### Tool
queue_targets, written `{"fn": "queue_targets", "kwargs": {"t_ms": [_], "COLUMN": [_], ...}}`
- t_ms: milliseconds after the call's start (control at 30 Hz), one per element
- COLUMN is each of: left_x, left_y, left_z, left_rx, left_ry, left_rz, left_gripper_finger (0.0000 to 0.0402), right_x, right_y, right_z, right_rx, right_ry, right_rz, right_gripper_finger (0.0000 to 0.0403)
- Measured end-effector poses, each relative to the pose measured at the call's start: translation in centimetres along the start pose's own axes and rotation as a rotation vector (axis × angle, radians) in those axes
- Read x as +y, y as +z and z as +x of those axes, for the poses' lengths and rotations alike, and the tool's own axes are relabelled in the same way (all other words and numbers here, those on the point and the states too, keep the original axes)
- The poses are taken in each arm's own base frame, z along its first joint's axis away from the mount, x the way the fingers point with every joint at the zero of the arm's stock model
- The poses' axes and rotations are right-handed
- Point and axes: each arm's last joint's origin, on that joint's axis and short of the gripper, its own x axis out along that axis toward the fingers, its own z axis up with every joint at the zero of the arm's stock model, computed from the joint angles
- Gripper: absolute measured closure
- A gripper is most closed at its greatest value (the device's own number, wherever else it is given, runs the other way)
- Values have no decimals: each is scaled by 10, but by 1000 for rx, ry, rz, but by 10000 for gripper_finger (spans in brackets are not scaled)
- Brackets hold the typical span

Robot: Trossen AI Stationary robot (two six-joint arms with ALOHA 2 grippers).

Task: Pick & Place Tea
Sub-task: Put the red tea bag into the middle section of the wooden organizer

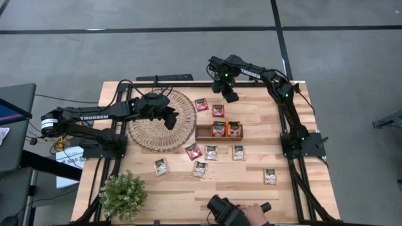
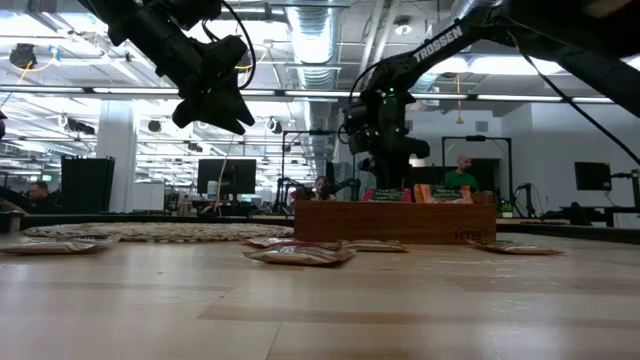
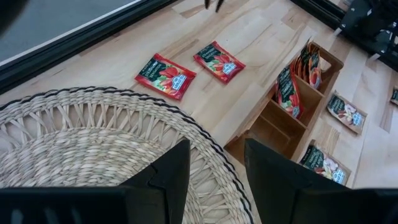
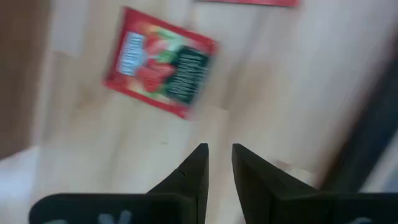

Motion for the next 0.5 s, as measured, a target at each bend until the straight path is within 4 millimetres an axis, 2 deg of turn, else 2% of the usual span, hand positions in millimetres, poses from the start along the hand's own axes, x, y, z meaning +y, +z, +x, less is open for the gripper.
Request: {"fn": "queue_targets", "kwargs": {"t_ms": [300, 500], "left_x": [0, 0], "left_y": [0, 0], "left_z": [0, 0], "left_rx": [-3, -3], "left_ry": [-1, -1], "left_rz": [-5, -5], "left_gripper_finger": [259, 259], "right_x": [28, 35], "right_y": [27, 37], "right_z": [6, 8], "right_rx": [-7, -28], "right_ry": [142, 166], "right_rz": [-21, -21], "right_gripper_finger": [346, 363]}}
